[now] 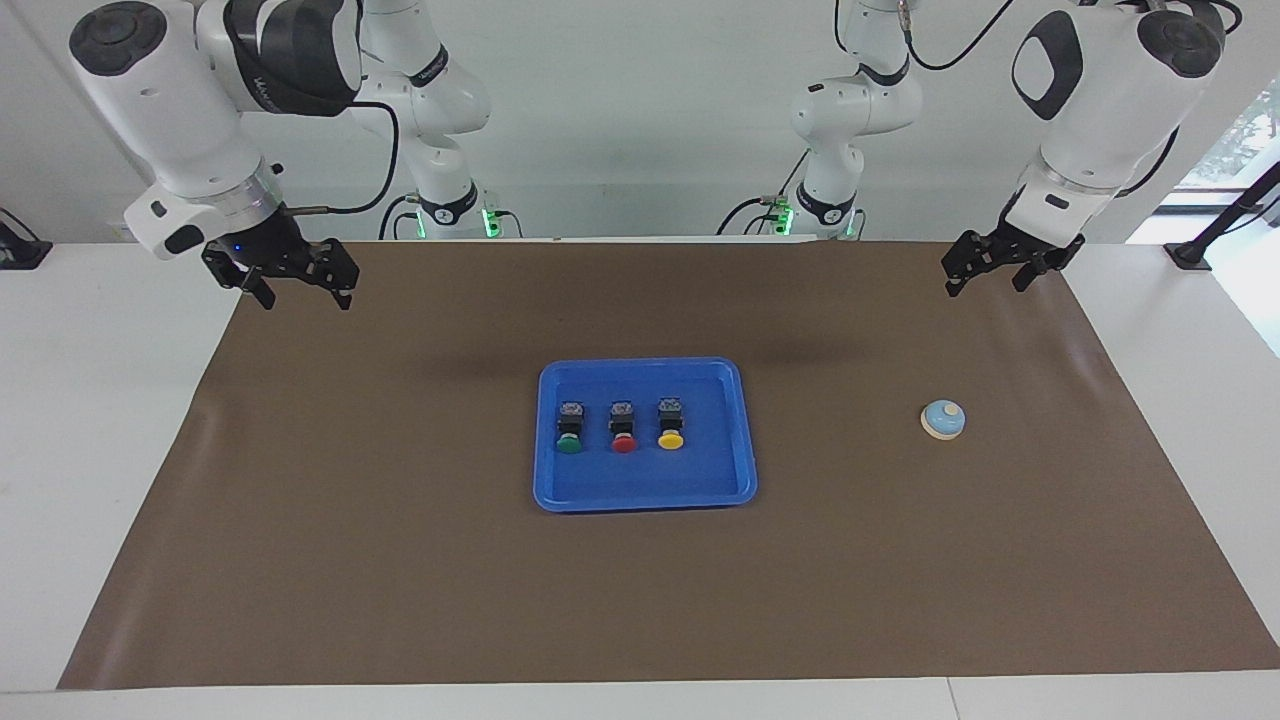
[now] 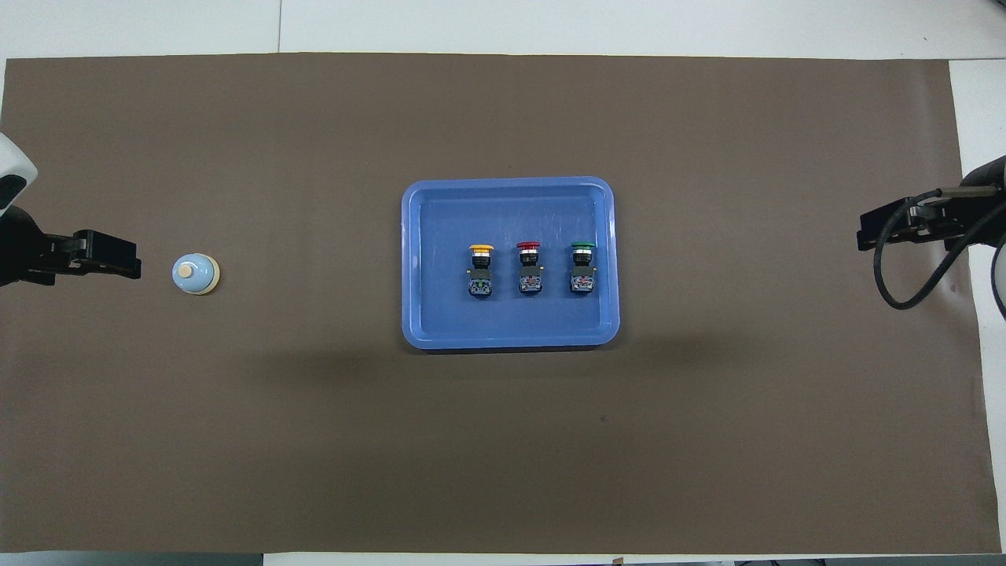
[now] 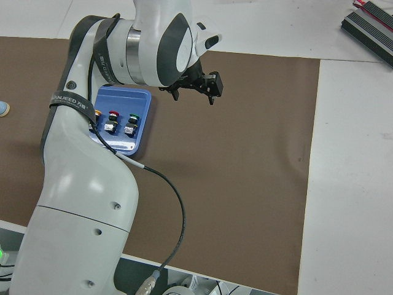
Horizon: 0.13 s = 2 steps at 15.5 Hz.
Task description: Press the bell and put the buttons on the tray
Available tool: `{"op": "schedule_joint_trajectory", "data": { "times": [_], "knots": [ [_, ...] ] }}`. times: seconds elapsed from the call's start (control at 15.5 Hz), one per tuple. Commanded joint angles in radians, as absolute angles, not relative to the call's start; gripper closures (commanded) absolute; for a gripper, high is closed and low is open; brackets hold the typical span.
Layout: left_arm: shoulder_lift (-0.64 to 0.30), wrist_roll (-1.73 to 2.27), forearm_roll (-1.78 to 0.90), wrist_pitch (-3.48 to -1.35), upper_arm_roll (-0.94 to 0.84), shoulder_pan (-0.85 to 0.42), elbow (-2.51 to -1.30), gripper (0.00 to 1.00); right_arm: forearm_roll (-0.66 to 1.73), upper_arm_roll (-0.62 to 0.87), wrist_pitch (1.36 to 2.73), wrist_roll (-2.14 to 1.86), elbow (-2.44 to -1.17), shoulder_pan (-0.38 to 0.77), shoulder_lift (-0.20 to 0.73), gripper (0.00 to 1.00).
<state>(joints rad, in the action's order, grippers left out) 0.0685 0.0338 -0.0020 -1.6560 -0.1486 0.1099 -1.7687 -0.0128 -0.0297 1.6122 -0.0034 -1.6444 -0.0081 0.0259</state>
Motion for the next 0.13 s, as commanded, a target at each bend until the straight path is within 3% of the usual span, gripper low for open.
{"op": "schedule_joint_trajectory", "data": {
  "times": [0.0, 0.06],
  "knots": [
    [0.069, 0.044, -0.002, -1.658, -0.144, 0.107, -1.761, 0.00, -0.009, -0.020, 1.600, -0.011, -1.655, -0.020, 0.009, 0.00],
    [0.069, 0.044, -0.002, -1.658, -0.144, 0.107, -1.761, 0.00, -0.009, -0.020, 1.600, -0.012, -1.655, -0.020, 0.009, 0.00]
  ]
}}
